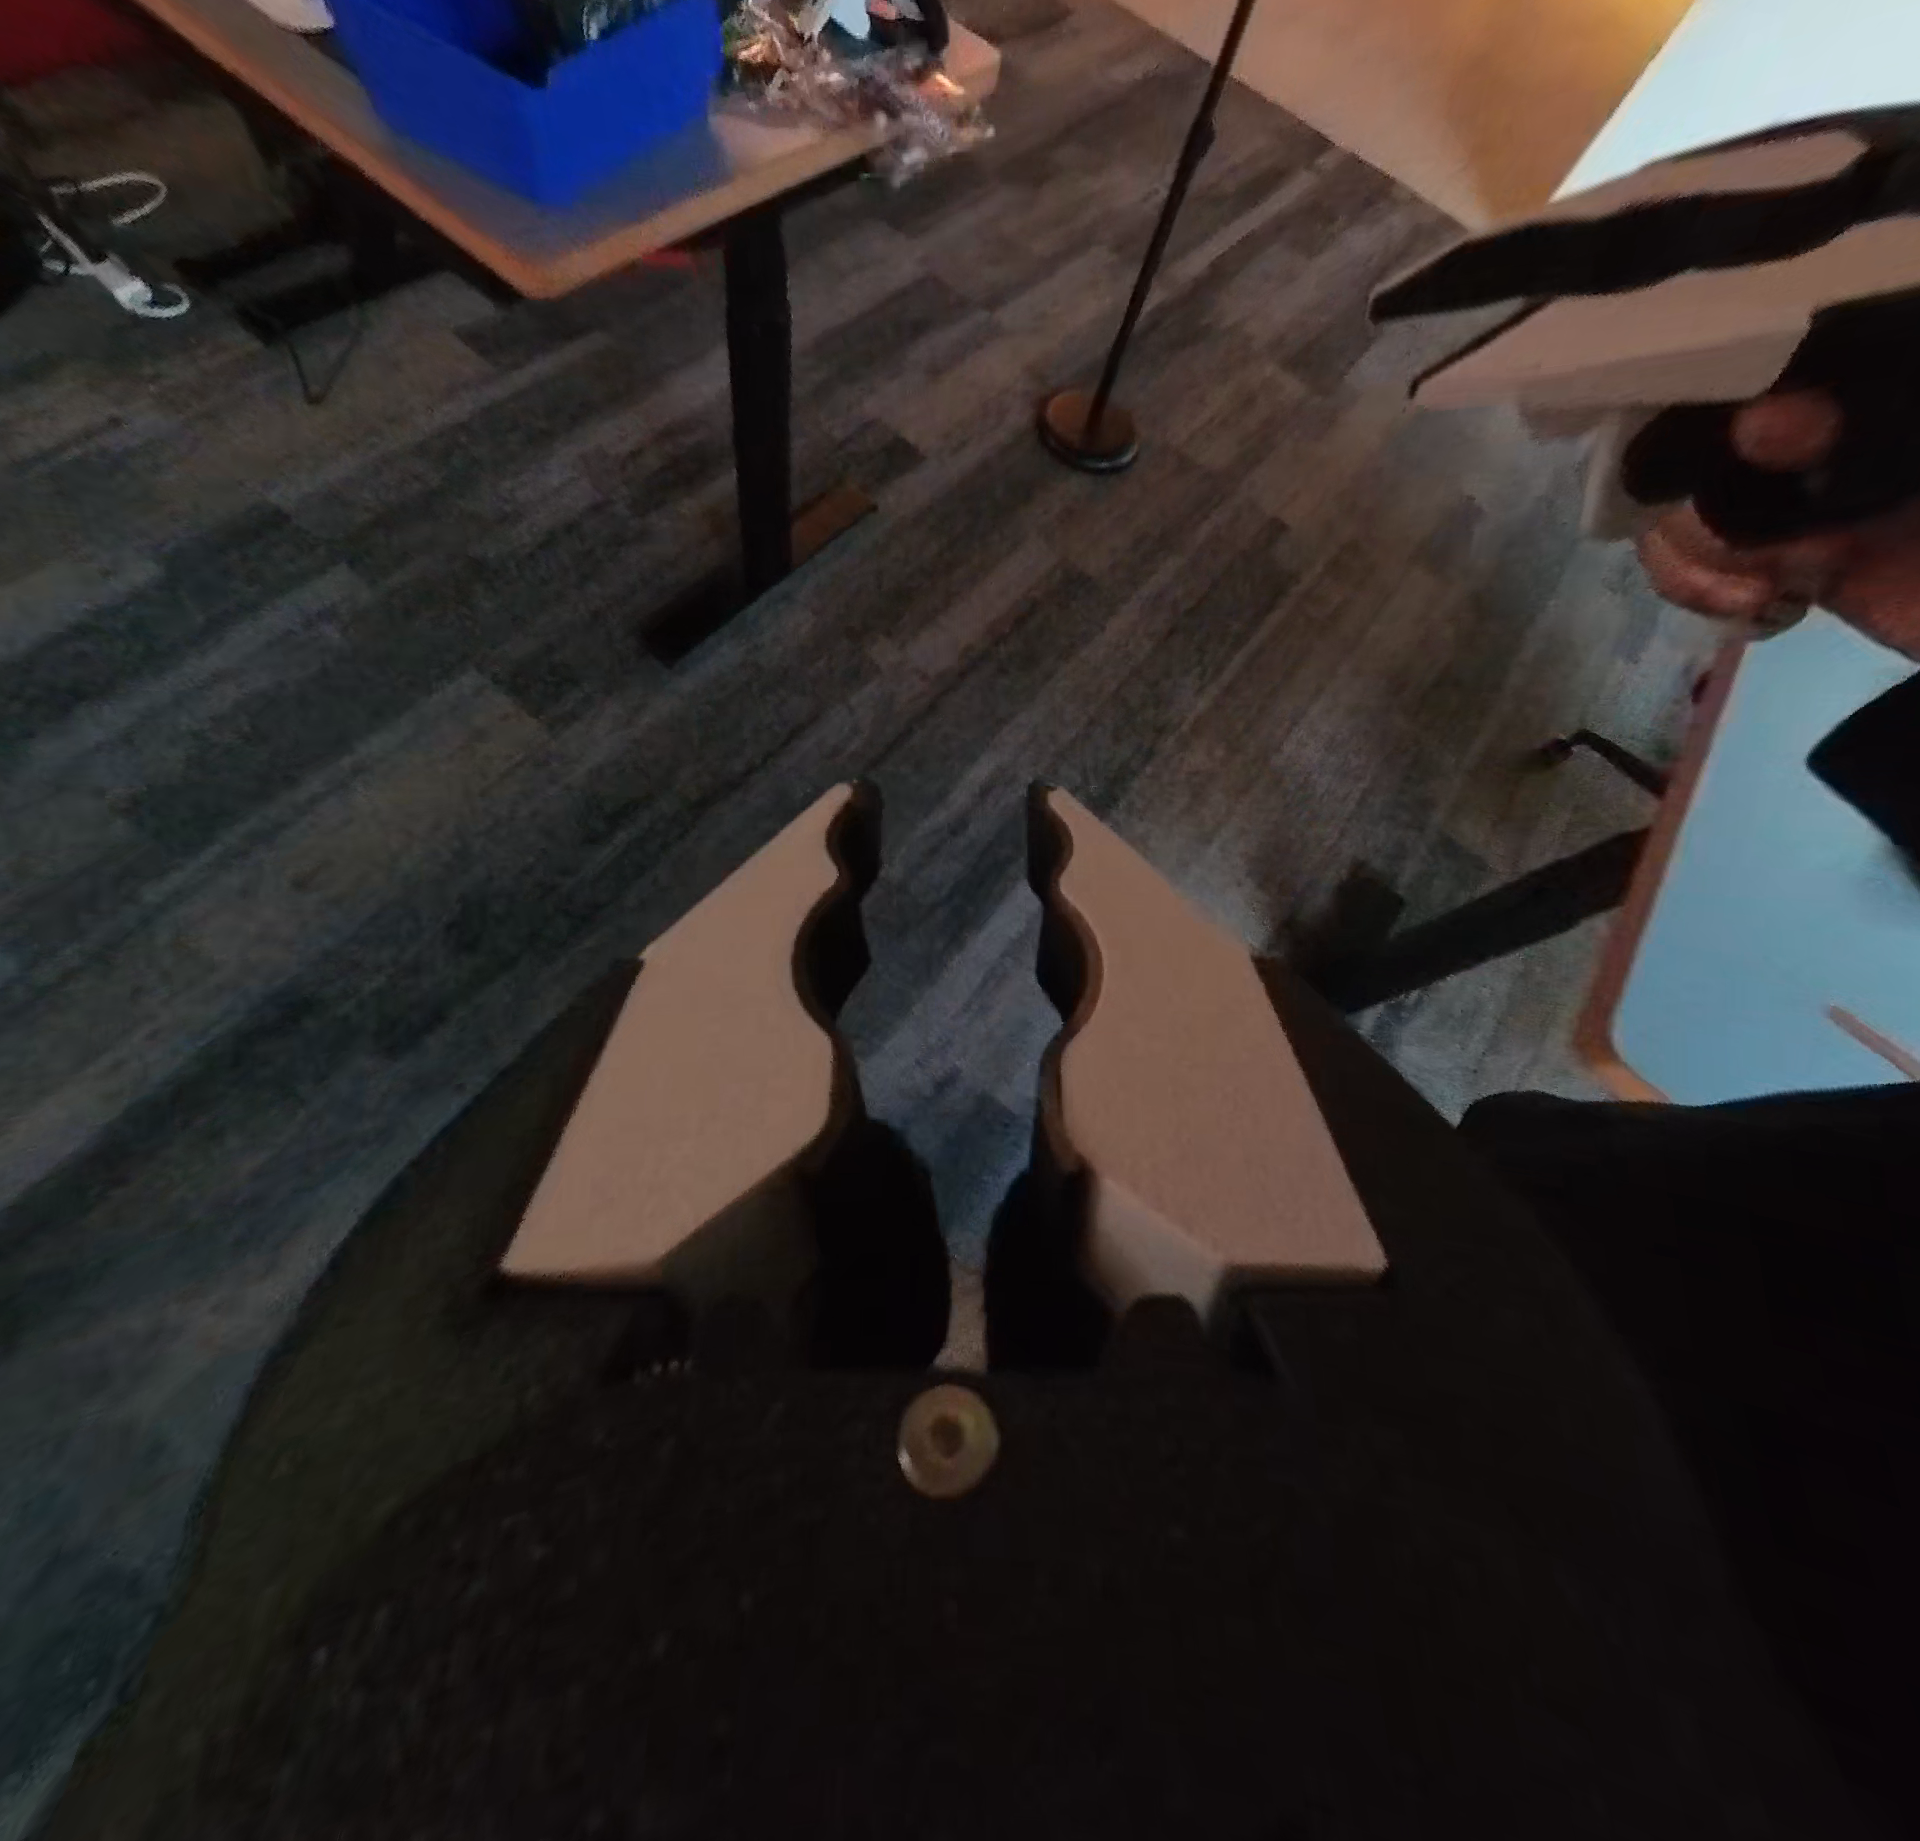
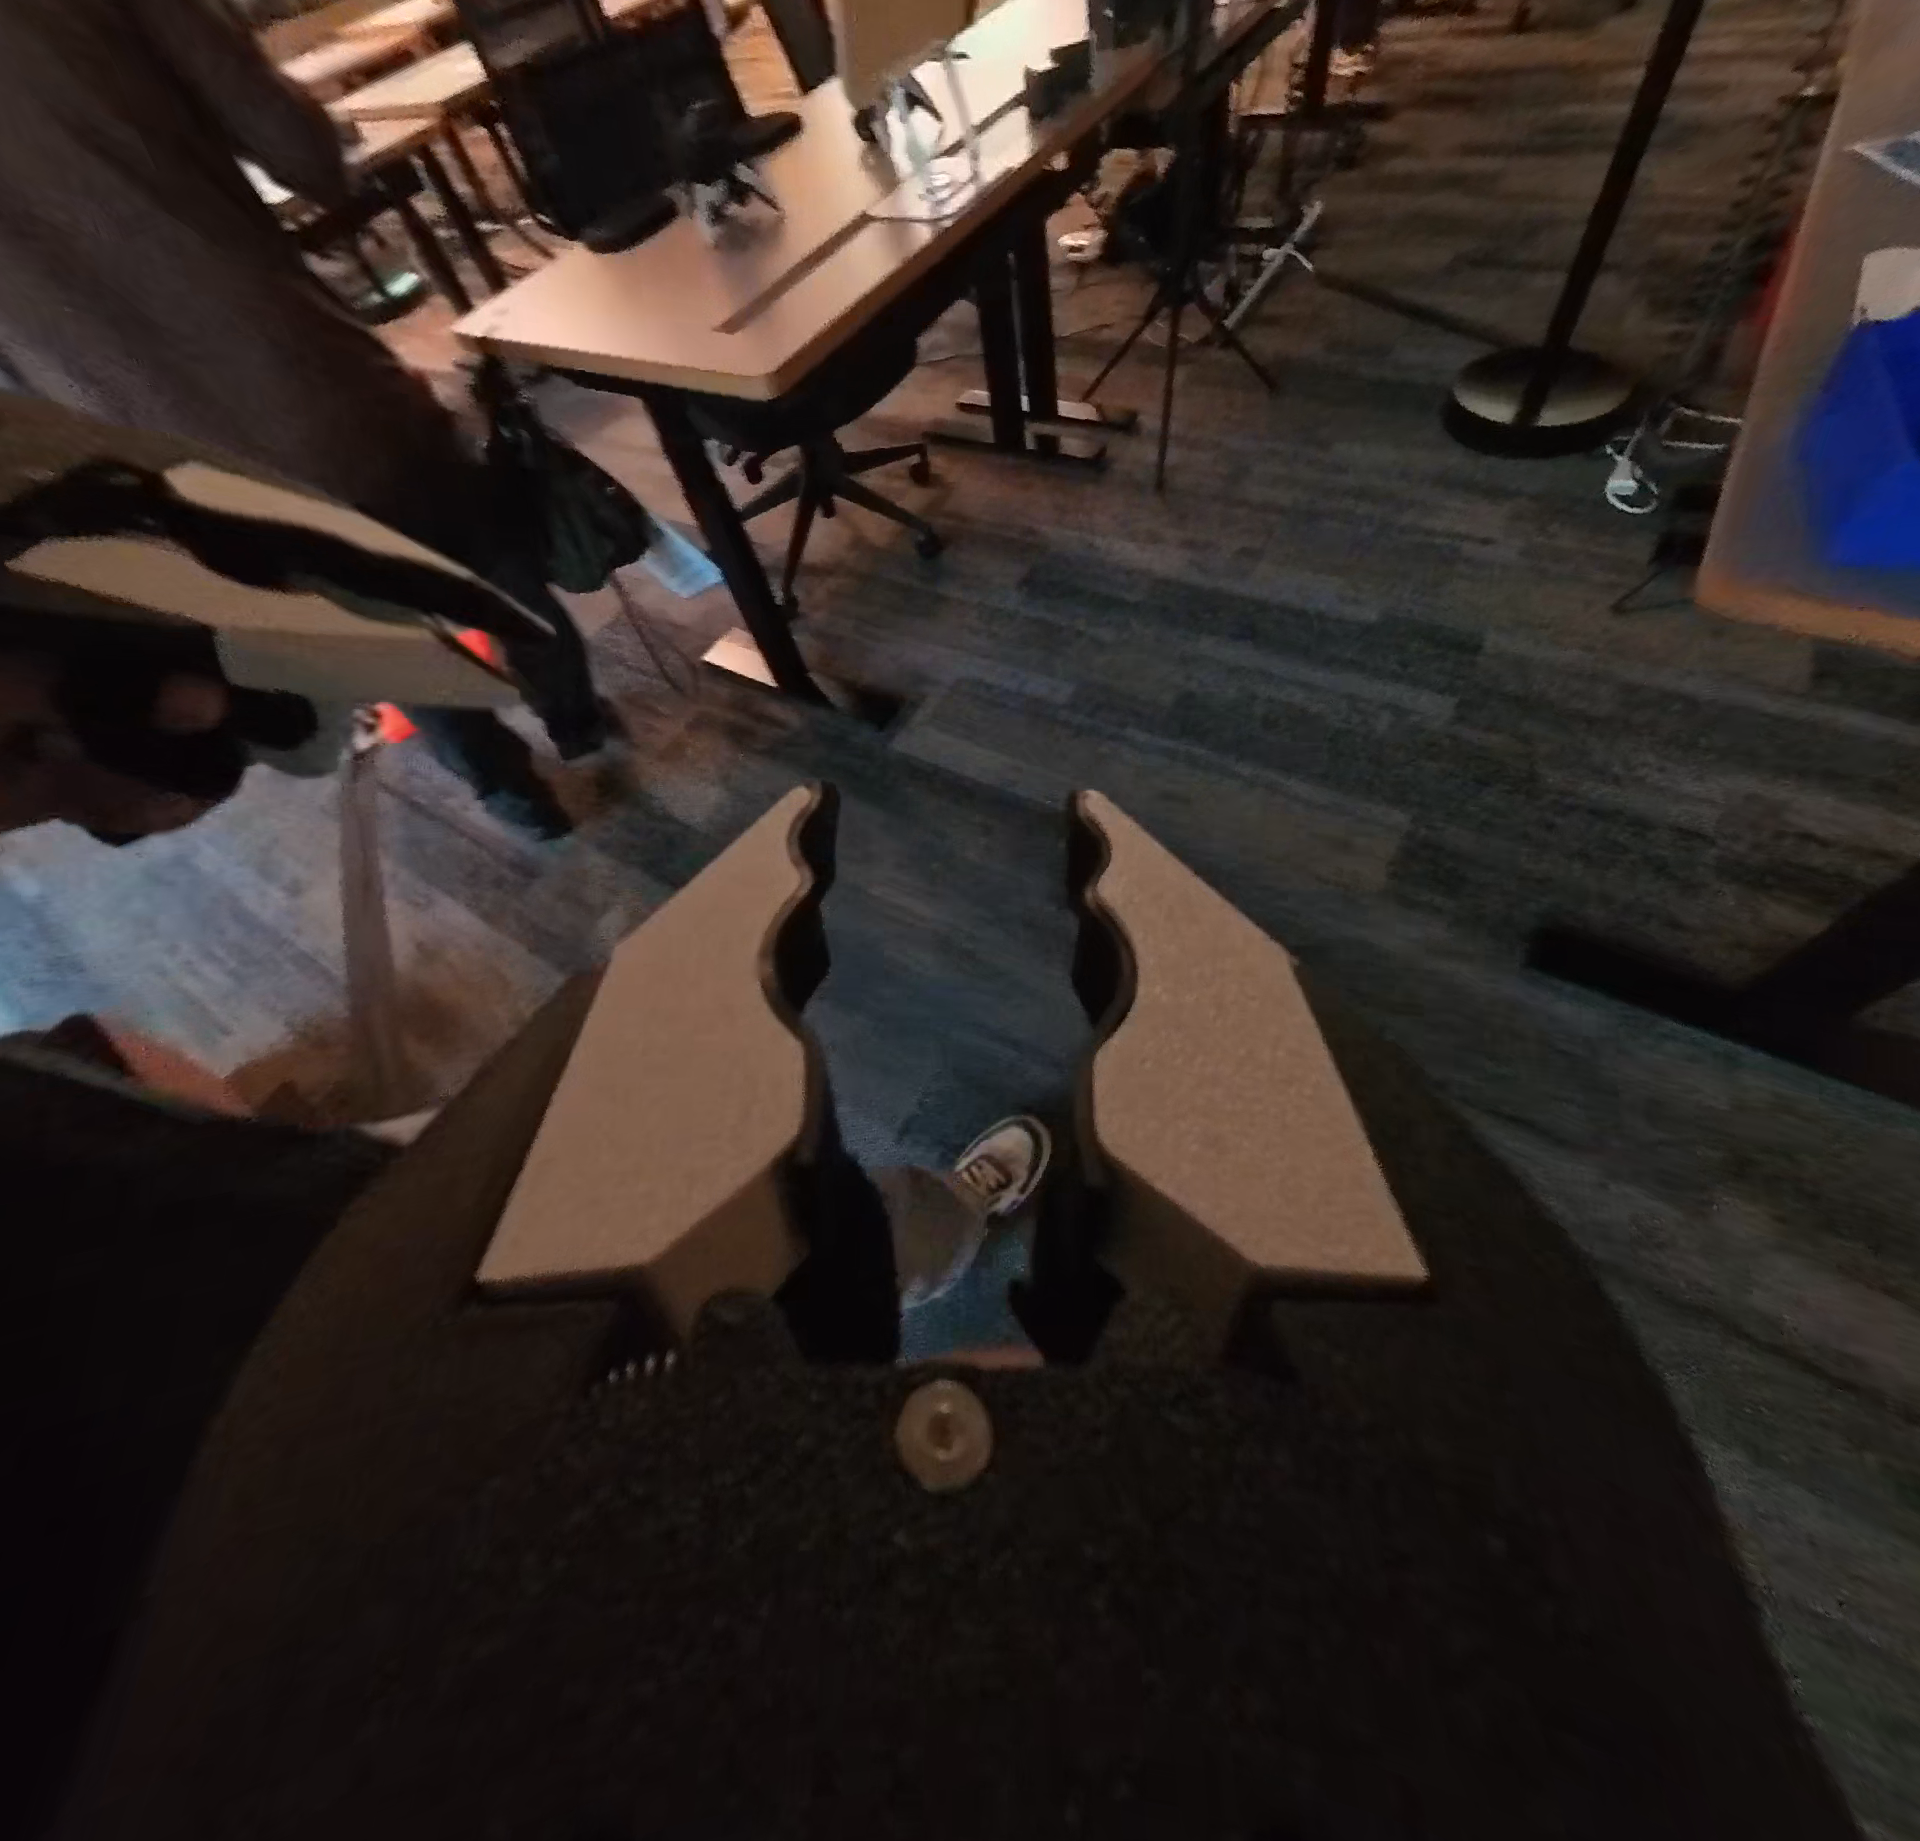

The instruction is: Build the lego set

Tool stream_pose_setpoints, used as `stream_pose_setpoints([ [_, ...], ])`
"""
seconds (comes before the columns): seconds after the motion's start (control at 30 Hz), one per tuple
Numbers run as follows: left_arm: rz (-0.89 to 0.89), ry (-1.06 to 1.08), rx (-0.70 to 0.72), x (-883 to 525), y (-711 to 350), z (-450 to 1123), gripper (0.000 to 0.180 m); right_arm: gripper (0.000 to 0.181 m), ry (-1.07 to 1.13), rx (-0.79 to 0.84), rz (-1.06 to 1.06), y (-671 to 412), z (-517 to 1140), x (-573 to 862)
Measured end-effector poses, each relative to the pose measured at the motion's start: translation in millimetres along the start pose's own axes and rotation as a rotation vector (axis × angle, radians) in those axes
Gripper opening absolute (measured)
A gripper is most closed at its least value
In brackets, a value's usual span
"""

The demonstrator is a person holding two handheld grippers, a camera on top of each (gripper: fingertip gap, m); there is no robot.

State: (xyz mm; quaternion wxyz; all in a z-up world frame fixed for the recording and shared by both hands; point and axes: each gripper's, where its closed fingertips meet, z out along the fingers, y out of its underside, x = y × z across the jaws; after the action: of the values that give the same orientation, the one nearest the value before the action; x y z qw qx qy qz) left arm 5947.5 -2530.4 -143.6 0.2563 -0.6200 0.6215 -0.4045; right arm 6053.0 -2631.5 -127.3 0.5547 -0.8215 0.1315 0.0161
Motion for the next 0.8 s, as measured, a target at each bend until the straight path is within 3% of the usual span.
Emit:
stream_pose_setpoints([
  [0.27,0.092,0.148,-0.004,-121.8,-116.2,111.6,0.026,0.043,0.145,0.057,0.053,-83.8,70.2,104.4],
  [0.4,0.219,0.203,-0.045,-146.5,-161.9,171.5,0.026,0.043,0.293,0.019,0.085,-88.7,63.7,168.1],
  [0.8,0.362,0.521,-0.105,-40.2,-276.4,422.9,0.026,0.042,0.632,0.106,0.274,-62.0,-36.7,413.8],
])
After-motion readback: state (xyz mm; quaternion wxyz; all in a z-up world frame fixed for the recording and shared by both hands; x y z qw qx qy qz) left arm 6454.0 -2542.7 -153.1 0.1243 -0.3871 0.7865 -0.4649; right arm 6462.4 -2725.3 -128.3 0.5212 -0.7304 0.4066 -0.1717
